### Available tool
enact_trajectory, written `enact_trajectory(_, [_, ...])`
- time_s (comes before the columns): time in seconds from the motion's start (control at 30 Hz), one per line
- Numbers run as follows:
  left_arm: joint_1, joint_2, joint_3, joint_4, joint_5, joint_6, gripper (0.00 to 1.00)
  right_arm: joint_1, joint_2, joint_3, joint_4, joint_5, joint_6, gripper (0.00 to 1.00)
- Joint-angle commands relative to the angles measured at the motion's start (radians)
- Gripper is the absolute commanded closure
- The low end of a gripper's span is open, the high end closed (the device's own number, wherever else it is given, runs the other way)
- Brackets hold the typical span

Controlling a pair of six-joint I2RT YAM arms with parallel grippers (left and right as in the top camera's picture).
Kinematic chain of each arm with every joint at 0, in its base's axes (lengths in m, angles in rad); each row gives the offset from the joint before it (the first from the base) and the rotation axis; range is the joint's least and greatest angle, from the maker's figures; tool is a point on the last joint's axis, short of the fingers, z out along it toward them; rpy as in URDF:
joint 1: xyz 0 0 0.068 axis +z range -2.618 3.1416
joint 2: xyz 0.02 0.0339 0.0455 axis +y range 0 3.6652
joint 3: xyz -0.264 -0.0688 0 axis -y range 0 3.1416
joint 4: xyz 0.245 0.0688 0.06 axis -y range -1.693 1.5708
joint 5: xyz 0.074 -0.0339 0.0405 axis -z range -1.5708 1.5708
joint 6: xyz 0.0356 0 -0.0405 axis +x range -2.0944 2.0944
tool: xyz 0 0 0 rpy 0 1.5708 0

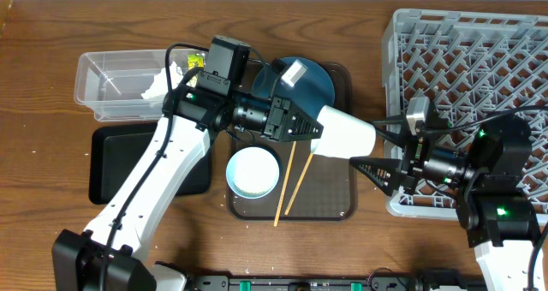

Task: Sort waste into correct bins and load items into the dishwasher rack
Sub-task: 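Hand the cream cup from left gripper to right gripper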

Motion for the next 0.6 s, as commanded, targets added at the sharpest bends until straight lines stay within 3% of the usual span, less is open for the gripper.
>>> enact_trajectory(0.0, [-0.003, 0.002, 0.003, 0.004, 0.021, -0.013, 0.94, 0.008, 0.001, 0.009, 0.024, -0.039, 0.001, 0.16])
enact_trajectory(0.4, [-0.003, 0.002, 0.003, 0.005, 0.021, -0.013, 0.94, 0.008, 0.002, 0.009, 0.099, -0.077, 0.048, 0.29])
enact_trajectory(0.47, [-0.003, 0.002, 0.003, 0.005, 0.021, -0.013, 0.94, 0.009, 0.002, 0.009, 0.099, -0.089, 0.048, 0.37])
enact_trajectory(0.57, [-0.003, 0.002, 0.003, 0.005, 0.021, -0.013, 0.94, 0.009, 0.002, 0.009, 0.093, -0.092, 0.049, 0.37])
